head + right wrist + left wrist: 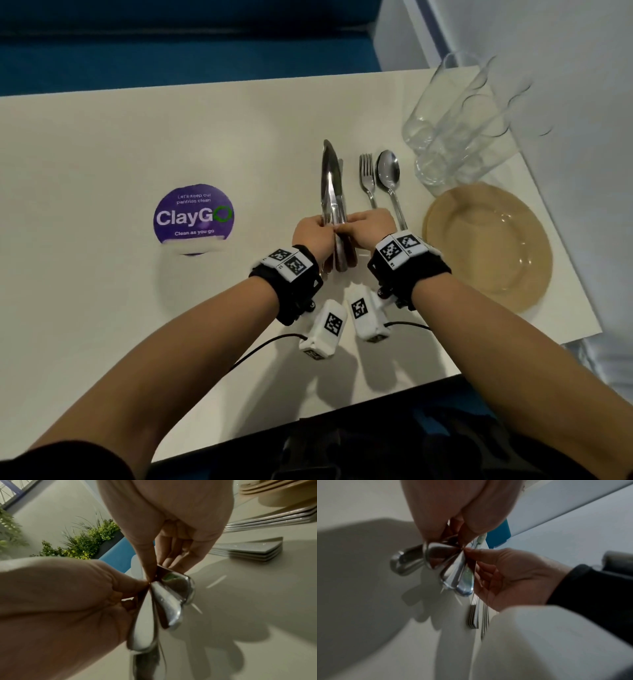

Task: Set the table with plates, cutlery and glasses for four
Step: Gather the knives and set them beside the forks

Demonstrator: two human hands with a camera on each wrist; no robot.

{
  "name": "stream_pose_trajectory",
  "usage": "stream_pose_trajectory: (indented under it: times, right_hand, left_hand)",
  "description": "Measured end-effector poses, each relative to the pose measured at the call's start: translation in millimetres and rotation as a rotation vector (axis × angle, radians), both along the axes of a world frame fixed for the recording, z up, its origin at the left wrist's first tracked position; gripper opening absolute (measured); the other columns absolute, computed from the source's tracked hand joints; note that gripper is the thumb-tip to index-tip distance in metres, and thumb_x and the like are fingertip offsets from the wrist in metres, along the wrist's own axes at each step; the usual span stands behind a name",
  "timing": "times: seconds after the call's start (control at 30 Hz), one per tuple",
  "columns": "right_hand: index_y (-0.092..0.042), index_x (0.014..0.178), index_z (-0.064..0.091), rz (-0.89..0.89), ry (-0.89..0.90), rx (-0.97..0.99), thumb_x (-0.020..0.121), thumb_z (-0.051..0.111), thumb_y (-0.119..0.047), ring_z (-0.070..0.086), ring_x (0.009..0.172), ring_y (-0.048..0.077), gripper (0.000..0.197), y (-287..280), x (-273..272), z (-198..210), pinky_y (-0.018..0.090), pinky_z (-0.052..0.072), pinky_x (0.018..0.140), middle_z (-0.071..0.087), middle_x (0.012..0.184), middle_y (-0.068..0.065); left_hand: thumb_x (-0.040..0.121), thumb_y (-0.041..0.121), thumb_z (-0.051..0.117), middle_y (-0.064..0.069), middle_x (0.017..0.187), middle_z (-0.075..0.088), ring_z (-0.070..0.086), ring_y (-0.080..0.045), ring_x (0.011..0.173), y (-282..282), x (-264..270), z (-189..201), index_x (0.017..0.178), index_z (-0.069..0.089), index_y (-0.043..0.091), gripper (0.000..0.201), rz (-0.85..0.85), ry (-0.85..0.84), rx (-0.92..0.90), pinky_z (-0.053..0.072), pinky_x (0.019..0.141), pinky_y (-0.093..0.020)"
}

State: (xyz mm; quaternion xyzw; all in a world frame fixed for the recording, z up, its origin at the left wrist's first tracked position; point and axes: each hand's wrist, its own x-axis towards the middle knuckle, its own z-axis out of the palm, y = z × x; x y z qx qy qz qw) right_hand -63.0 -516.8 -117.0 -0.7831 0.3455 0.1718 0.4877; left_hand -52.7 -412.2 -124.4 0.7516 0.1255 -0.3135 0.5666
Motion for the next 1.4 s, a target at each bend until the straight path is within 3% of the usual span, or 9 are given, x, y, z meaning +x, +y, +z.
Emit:
stream_pose_trajectory:
  times: [0.2, 0.47, 0.57, 0.67, 0.83, 1.1, 1.17, 1.3, 1.4]
  right_hand:
    - [-0.005, 0.101, 0.072, 0.024, 0.047, -0.016, 0.079, 0.073, -0.016, 0.065, 0.08, 0.019, 0.024, -18, -1, -4, 0.024, 0.051, 0.076, 0.072, 0.097, 0.012]
    - [-0.01, 0.092, 0.075, 0.082, 0.045, -0.148, 0.079, 0.073, -0.028, 0.07, 0.086, 0.024, 0.021, -23, 0, -6, 0.027, 0.053, 0.068, 0.074, 0.091, 0.01]
    - [-0.013, 0.09, 0.076, 0.111, 0.032, -0.219, 0.08, 0.072, -0.027, 0.07, 0.08, 0.022, 0.017, -21, 1, -5, 0.025, 0.052, 0.063, 0.074, 0.087, 0.008]
    - [-0.012, 0.093, 0.076, 0.145, 0.016, -0.284, 0.082, 0.07, -0.025, 0.069, 0.084, 0.022, 0.018, -20, 1, -1, 0.025, 0.051, 0.067, 0.074, 0.089, 0.009]
    - [-0.01, 0.1, 0.072, 0.179, -0.014, -0.364, 0.082, 0.07, -0.023, 0.066, 0.095, 0.024, 0.022, -19, 1, 2, 0.025, 0.048, 0.077, 0.072, 0.099, 0.01]
    - [-0.004, 0.101, 0.067, 0.256, -0.024, -0.495, 0.086, 0.067, -0.018, 0.065, 0.097, 0.028, 0.021, -17, -3, 5, 0.028, 0.046, 0.077, 0.069, 0.102, 0.014]
    - [-0.004, 0.1, 0.067, 0.256, -0.038, -0.519, 0.085, 0.068, -0.019, 0.065, 0.095, 0.029, 0.021, -19, -4, 5, 0.03, 0.049, 0.079, 0.069, 0.101, 0.015]
    - [-0.007, 0.104, 0.066, 0.278, -0.059, -0.563, 0.085, 0.067, -0.017, 0.064, 0.098, 0.027, 0.021, -22, -5, 0, 0.031, 0.05, 0.083, 0.069, 0.103, 0.012]
    - [-0.009, 0.108, 0.066, 0.296, -0.078, -0.573, 0.087, 0.063, -0.014, 0.063, 0.101, 0.026, 0.021, -23, -6, -2, 0.031, 0.05, 0.087, 0.069, 0.106, 0.011]
  left_hand:
    - [0.084, 0.013, 0.06, -0.01, 0.099, 0.071, 0.066, -0.029, 0.095, -17, 0, -4, 0.099, 0.068, 0.011, 0.018, -0.012, -0.068, 0.187, 0.053, 0.088, -0.037]
    - [0.085, 0.032, 0.066, -0.007, 0.076, 0.069, 0.064, -0.025, 0.075, -19, 17, -4, 0.078, 0.072, 0.006, 0.027, -0.197, -0.077, 0.336, 0.045, 0.06, -0.026]
    - [0.085, 0.032, 0.066, 0.002, 0.055, 0.05, 0.047, -0.013, 0.052, -20, 22, -5, 0.053, 0.054, 0.014, 0.039, -0.215, -0.056, 0.383, 0.036, 0.047, -0.021]
    - [0.084, 0.033, 0.066, 0.002, 0.052, 0.047, 0.043, -0.012, 0.048, -19, 25, -6, 0.049, 0.047, 0.016, 0.044, -0.218, -0.063, 0.41, 0.032, 0.045, -0.022]
    - [0.083, 0.034, 0.068, -0.006, 0.068, 0.063, 0.056, -0.02, 0.064, -13, 28, -10, 0.053, 0.055, 0.015, 0.038, -0.226, -0.108, 0.409, 0.046, 0.061, -0.027]
    - [0.086, 0.031, 0.065, -0.004, 0.069, 0.062, 0.06, -0.024, 0.075, -8, 27, -11, 0.055, 0.049, 0.018, 0.037, -0.183, -0.15, 0.429, 0.047, 0.069, -0.029]
    - [0.085, 0.036, 0.065, 0.002, 0.066, 0.053, 0.054, -0.022, 0.075, -9, 26, -10, 0.06, 0.049, 0.018, 0.034, -0.166, -0.162, 0.419, 0.042, 0.066, -0.027]
    - [0.076, 0.039, 0.074, -0.001, 0.105, 0.062, 0.06, -0.019, 0.099, -10, 22, -11, 0.105, 0.058, 0.013, 0.042, -0.17, -0.177, 0.416, 0.045, 0.08, -0.027]
    - [0.074, 0.035, 0.078, -0.004, 0.113, 0.063, 0.06, -0.02, 0.102, -11, 22, -11, 0.109, 0.057, 0.012, 0.047, -0.191, -0.195, 0.421, 0.046, 0.082, -0.027]
